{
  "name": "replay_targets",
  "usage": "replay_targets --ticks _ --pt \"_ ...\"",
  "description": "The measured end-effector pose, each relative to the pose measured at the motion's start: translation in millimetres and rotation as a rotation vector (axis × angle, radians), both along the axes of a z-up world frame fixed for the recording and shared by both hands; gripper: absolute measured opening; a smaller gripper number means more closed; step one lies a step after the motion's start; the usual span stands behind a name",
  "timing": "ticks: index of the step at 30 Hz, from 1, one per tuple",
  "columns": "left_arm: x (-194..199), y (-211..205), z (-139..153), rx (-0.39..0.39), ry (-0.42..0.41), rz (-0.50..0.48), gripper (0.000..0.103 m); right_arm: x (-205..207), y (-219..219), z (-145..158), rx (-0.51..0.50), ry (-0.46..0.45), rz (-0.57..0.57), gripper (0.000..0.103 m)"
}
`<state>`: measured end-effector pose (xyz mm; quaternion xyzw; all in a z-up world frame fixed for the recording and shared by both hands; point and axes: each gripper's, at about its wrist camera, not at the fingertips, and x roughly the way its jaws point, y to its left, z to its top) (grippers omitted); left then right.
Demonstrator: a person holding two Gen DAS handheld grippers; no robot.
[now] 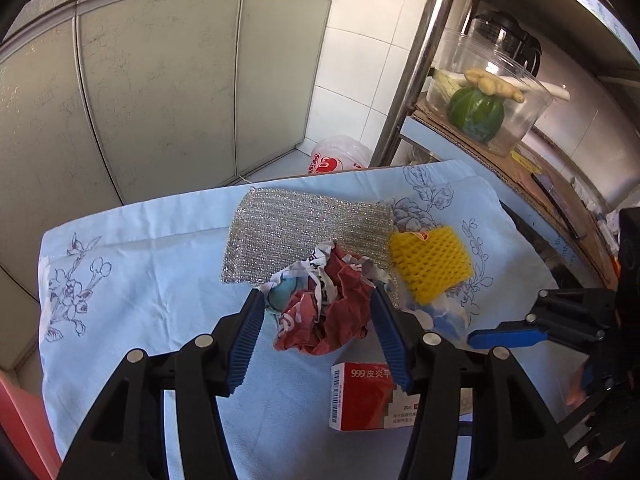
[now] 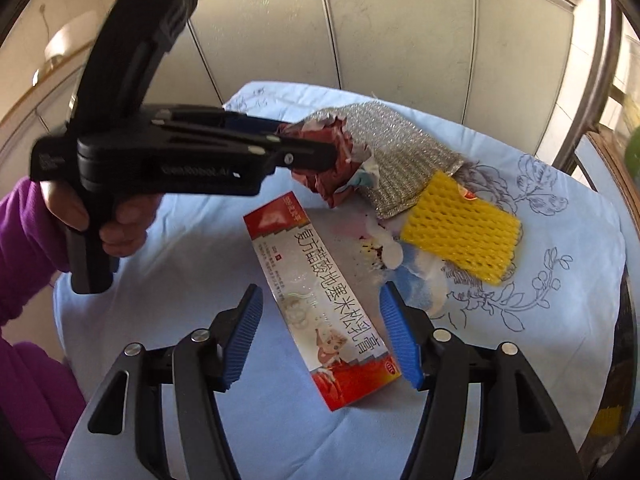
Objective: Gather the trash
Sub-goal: 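Close the left gripper on the crumpled red foil wrapper, then grasp the red-and-white ointment box with the right gripper while the left lifts the wrapper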
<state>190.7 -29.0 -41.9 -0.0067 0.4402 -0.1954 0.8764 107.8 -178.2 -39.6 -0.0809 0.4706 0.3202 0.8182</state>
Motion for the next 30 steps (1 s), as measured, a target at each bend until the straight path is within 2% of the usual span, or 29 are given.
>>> replay_targets --ticks 1,3,4,5,6,11,13,17,30 --pt "-0.4 0.7 -0.1 -0.007 0.001 0.006 0.048 1.5 2.2 -2.8 -0.014 0.005 0.006 0.061" --pt "-1.9 2.4 1.0 -0.027 0.003 0.013 0.043 3.0 4.5 -7.3 -0.034 0.014 0.013 0.061" --pt "-3.4 3.3 1.9 -0.035 0.002 0.018 0.036 3.2 5.7 -9.4 -0.041 0.018 0.016 0.061" --pt "-5.1 3.8 2.7 -0.039 0.000 0.019 0.035 2.7 7.0 -11.5 -0.053 0.020 0.017 0.061" --pt "-7.4 4.3 3.8 -0.041 -0.004 0.021 0.029 2.3 8.0 -12.6 -0.059 0.023 0.019 0.061" --pt "-21.9 7.8 11.6 -0.033 -0.040 0.034 0.022 0.0 8.8 -15.2 -0.057 0.022 -0.003 0.061" --pt "-27.4 12.3 16.2 -0.035 -0.052 0.047 0.017 -2.8 8.9 -15.9 -0.053 0.023 -0.022 0.055" --pt "-39.9 22.1 28.1 -0.052 -0.076 0.074 0.017 -13.3 7.8 -18.2 -0.029 0.022 -0.065 0.048" --pt "-95.1 53.2 67.7 -0.055 -0.183 0.147 0.016 -45.6 -18.9 -13.5 0.113 0.058 -0.206 0.043"
